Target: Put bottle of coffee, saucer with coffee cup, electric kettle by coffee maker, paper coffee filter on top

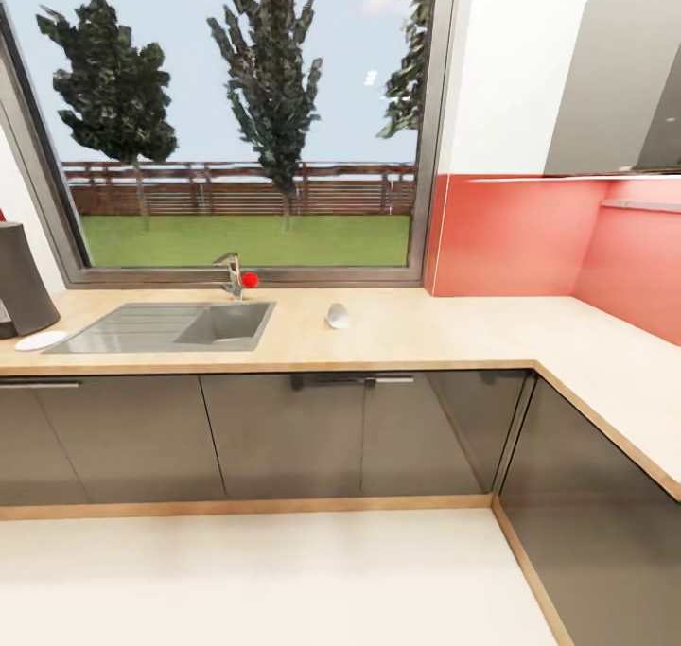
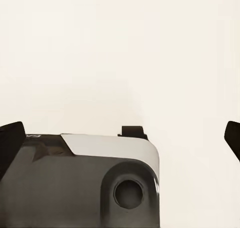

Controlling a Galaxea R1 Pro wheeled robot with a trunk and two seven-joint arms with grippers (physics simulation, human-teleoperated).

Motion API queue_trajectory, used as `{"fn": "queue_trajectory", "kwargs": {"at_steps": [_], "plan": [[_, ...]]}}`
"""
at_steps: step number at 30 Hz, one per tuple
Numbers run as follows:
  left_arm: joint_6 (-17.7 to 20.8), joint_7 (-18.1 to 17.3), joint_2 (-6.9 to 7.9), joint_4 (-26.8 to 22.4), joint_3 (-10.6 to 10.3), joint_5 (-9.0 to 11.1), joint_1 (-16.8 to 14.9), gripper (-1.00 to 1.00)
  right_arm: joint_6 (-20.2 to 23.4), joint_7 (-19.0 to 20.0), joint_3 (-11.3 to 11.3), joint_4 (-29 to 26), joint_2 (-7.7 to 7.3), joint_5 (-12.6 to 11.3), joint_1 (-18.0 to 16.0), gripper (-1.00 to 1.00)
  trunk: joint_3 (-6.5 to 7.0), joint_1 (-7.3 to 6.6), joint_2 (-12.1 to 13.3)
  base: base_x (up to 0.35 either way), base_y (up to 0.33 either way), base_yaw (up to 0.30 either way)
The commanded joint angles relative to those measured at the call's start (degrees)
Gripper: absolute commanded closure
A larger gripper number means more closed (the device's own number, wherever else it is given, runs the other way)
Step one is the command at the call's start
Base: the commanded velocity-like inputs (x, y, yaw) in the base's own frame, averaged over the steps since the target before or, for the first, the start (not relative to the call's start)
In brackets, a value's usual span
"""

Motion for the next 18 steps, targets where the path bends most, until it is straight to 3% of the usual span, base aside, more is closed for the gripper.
{"fn": "queue_trajectory", "kwargs": {"at_steps": [1,14,15,16,18], "plan": [[-0.17,-0.03,-0.01,0.04,0.28,0.09,-0.03,-1.00,-0.14,0.04,-0.04,-0.01,-0.05,-0.01,-0.01,-1.00,0.13,-0.23,0.38,0.000,0.000,0.000],[-0.05,0.36,0.29,0.08,0.30,-0.08,-0.03,-1.00,-0.16,0.12,-0.18,0.07,-0.04,-0.10,-0.01,-1.00,2.46,-3.08,5.60,0.000,0.000,0.000],[0.57,1.17,0.29,0.06,0.31,-0.11,-0.08,-1.00,-0.17,0.14,-0.18,0.07,-0.08,-0.10,-0.01,-1.00,2.64,-3.30,6.00,0.000,0.000,0.000],[4.85,4.98,0.26,0.04,0.24,-0.13,-0.07,-1.00,-0.27,0.15,0.01,0.07,0.01,0.02,-0.01,-1.00,2.82,-3.52,6.40,0.000,0.000,0.000],[6.04,6.10,0.25,0.08,0.27,-0.12,-0.05,-1.00,-0.34,0.15,0.08,0.07,0.06,0.07,-0.01,-1.00,3.18,-3.96,7.20,0.000,0.000,0.000]]}}
